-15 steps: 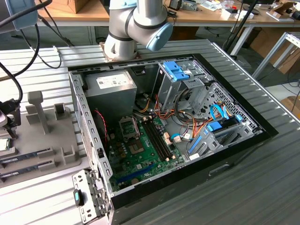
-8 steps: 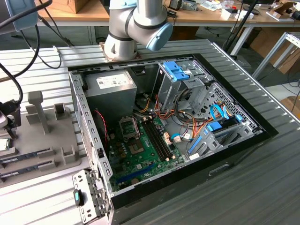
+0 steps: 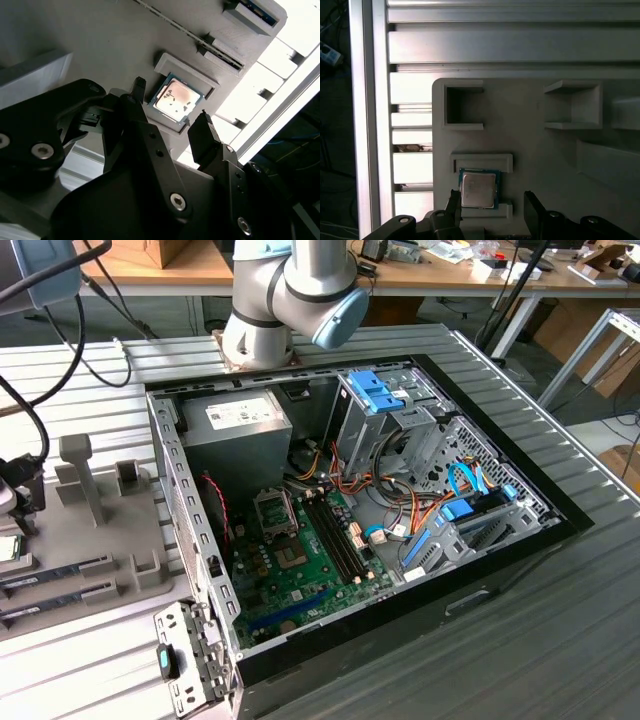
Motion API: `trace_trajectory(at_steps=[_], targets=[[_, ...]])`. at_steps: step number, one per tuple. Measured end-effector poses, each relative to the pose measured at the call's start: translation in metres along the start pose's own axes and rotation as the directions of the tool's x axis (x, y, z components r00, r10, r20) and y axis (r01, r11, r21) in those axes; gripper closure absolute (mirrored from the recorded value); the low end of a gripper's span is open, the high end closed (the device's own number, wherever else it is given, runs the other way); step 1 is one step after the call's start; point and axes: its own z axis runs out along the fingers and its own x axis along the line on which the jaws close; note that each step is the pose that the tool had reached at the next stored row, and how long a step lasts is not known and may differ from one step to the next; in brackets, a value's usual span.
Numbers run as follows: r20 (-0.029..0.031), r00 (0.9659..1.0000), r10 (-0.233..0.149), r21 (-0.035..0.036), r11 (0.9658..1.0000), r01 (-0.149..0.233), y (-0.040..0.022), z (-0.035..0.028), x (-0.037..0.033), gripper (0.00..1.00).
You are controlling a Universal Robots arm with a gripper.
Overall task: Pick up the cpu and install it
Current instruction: 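Pick up the cpu and move it towards the insertion slot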
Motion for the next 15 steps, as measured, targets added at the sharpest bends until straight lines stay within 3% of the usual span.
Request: trace_trajectory(at_steps=[15], targets=[[0.0001,1.0000,0.000,-0.0001,1.0000,0.000,-0.0022,0.0042,0.0001,0.38]])
